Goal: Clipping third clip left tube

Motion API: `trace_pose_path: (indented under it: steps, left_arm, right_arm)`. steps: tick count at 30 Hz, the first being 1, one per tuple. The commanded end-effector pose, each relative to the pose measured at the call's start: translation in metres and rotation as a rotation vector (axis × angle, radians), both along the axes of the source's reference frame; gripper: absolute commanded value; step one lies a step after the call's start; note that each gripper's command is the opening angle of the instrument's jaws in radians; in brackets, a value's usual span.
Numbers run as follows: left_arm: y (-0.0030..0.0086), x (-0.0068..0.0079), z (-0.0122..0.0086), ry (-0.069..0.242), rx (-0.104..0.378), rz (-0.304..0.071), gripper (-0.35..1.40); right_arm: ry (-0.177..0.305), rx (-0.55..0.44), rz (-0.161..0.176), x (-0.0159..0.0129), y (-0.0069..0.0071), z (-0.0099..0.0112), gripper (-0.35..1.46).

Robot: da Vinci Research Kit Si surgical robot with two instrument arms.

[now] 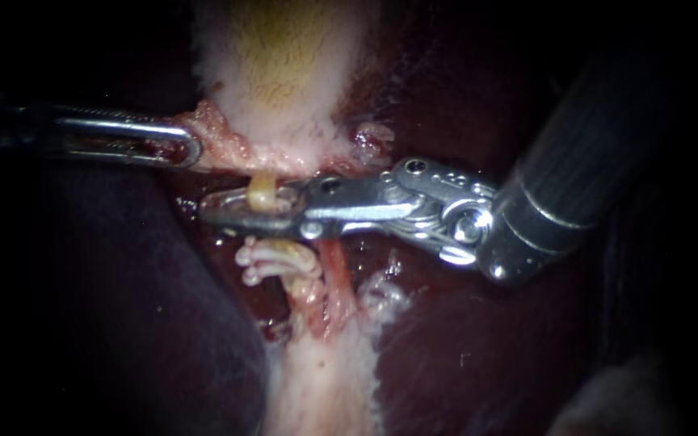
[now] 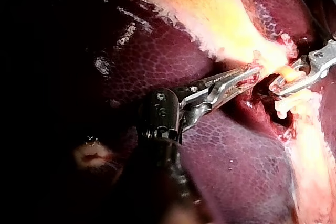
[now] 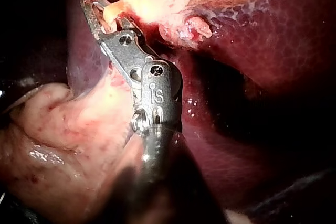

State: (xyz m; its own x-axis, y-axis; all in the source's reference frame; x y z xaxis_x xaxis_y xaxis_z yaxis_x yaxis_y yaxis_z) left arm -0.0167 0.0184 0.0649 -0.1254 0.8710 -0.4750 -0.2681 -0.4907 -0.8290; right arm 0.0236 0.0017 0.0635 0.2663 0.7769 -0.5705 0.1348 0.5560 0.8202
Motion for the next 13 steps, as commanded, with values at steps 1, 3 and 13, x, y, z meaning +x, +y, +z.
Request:
trace_pose_path:
  steps: [1,3,13]
  left_arm:
    - [0.0000,0.0000,0.0000,0.000,0.000,0.000,-0.35]
    - [0.0000,0.0000,0.0000,0.000,0.000,0.000,-0.35]
    - [0.0000,0.0000,0.0000,0.000,0.000,0.000,-0.35]
  right_arm:
    - [-0.002,0.000,0.001,0.0000,0.0000,0.0001,-0.35]
    - [0.000,0.001,-0.002,0.0000,0.0000,0.0001,-0.35]
    - [-0.001,0.006,-0.009,-0.0001,0.0000,0.0004,-0.35]
